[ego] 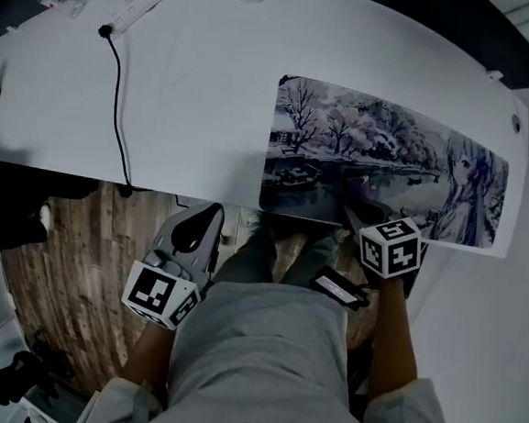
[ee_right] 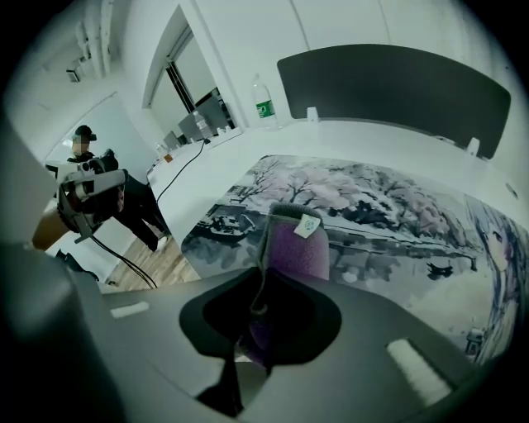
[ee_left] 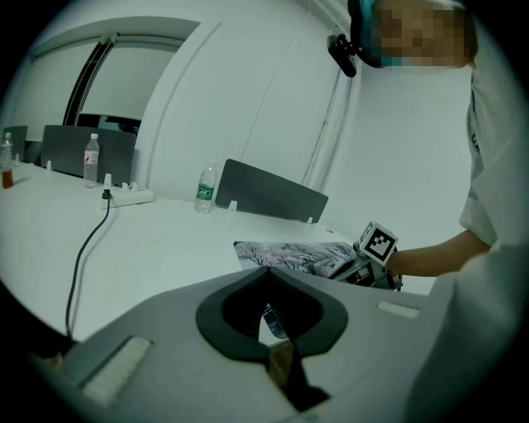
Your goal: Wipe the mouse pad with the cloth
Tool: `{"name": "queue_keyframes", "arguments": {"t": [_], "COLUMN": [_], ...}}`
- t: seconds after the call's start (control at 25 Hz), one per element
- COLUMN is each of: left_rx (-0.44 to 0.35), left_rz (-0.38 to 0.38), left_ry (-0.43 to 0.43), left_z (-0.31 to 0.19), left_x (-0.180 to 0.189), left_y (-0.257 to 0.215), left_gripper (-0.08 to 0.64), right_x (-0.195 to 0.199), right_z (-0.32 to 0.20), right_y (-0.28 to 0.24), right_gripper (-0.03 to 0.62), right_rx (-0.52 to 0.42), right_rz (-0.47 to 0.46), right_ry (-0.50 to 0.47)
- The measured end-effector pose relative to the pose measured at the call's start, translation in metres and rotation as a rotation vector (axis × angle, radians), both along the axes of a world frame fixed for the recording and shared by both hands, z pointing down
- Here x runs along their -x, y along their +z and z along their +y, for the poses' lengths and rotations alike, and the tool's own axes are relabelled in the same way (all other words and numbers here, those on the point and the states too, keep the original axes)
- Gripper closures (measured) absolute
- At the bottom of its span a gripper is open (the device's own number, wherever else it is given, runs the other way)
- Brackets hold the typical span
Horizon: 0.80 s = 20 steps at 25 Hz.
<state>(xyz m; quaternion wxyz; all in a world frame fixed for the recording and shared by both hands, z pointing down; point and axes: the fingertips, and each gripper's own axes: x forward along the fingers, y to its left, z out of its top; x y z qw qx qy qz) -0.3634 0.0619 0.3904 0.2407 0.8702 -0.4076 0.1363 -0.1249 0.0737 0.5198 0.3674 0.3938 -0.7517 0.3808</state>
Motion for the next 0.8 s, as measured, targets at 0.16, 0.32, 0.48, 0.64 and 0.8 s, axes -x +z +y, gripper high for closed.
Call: {"name": "queue_keyframes", "arguments": {"t": [0.16,0.32,0.48,0.64,0.8], "left_rx": [-0.007,-0.006,-0.010,-0.007,-0.007], "left_rz": [0.003,-0.001,-0.003,-0.005,-0.009], "left_ry": [-0.031,-0.072,-0.121,-0.163,-0.197], "left_z": [0.002,0.006,0.011,0.017,0.023], "left_x": [0.013,0.029,0.047,0.061,0.073], "left_y": [-0.004,-0.005,-0.004,-0.003,-0.004], "left_gripper": [0.541,0.541,0.541,0.541,0.541], "right_x": [0.037,0.074,0.108,0.137,0.158], "right_z": [-0.001,0.000,0.001,0.004,0.006], "right_y": [-0.002,-0.002,-0.001,0.000,0.000], "right_gripper": [0.549,0.550,0.550,0.551,0.549], "right_rx": [0.005,0.011,0.016,0.024,0.026], "right_rz": [-0.034,-0.062,-0.078,-0.097,-0.111], "right_ry": [-0.072,-0.152,-0.239,-0.310,-0.362]}}
